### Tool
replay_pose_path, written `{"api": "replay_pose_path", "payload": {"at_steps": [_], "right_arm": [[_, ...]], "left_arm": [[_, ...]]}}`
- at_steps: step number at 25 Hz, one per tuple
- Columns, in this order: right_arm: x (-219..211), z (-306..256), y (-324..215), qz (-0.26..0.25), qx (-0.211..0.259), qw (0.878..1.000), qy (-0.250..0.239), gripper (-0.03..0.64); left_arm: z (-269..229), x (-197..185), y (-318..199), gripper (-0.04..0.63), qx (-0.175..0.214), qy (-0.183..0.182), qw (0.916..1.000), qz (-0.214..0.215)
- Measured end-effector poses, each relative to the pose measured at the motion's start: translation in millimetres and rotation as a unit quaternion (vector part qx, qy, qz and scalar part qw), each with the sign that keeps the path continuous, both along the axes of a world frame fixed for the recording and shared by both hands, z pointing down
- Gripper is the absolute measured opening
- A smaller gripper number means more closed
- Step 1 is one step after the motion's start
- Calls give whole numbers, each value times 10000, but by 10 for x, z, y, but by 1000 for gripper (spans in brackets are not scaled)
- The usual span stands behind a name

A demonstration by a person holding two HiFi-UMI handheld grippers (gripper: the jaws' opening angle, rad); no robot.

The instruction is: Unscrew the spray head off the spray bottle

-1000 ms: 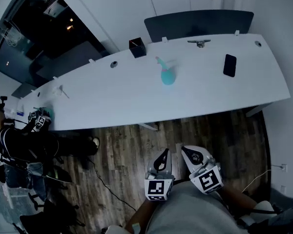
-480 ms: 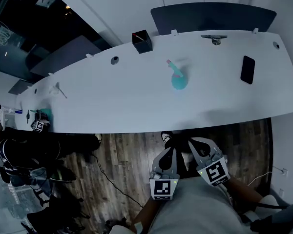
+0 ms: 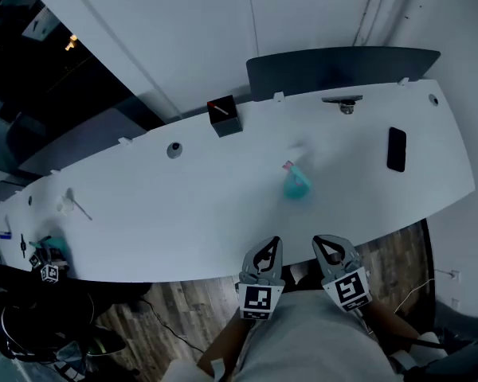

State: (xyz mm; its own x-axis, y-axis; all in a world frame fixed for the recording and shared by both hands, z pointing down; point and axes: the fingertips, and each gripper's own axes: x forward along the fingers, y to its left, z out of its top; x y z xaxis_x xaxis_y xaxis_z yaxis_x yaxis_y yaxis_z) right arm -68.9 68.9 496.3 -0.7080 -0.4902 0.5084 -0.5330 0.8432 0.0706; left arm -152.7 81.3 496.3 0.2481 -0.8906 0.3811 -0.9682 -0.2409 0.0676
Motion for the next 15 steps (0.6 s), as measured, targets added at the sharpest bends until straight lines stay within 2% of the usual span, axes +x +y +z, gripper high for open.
{"api": "replay_pose_path", "payload": {"at_steps": [3,6,10,14,15], "right_arm": [[-28,63,-116,231,-143,9996,102,0],[-12,129,-189,227,-248,9992,202,0],[14,299,-386,-4,-238,9993,272,0],[64,499,-564,-401,-215,9981,412,2],[39,579,-588,-571,-329,9969,434,58]], "left_arm": [[129,-92,-156,2,-167,51,9997,156],[211,-41,-288,2,-276,141,9992,269],[331,30,-515,2,-376,87,9988,313],[389,23,-661,2,-611,-71,9981,29],[386,9,-692,2,-653,-97,9978,-69]]}}
